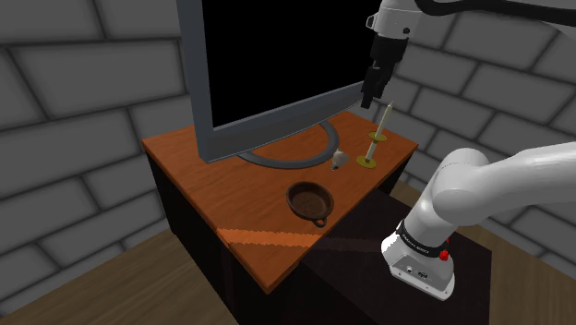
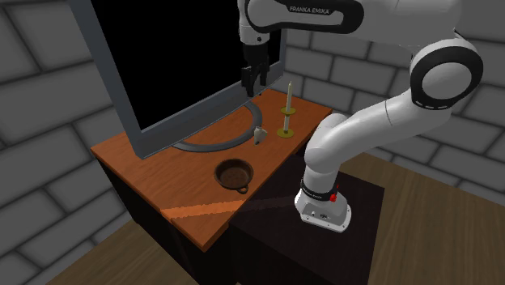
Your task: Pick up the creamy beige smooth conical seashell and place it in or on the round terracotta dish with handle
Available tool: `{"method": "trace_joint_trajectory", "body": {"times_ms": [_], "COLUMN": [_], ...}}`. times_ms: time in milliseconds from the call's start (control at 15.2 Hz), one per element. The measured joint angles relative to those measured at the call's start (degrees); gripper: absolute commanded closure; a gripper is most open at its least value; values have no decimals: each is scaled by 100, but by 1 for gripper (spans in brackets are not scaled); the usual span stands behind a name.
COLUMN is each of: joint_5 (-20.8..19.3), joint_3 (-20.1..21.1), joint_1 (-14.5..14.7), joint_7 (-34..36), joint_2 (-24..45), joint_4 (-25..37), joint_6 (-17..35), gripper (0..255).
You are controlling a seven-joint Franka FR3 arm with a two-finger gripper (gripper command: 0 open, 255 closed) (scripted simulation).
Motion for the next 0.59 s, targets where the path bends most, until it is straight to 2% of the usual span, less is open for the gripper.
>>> {"method": "trace_joint_trajectory", "body": {"times_ms": [264,594], "joint_5": [-124,-384], "joint_3": [-286,-942], "joint_1": [-41,-136], "joint_7": [-302,-970], "joint_2": [-71,-7], "joint_4": [-323,-967], "joint_6": [306,1126], "gripper": [0,0]}}
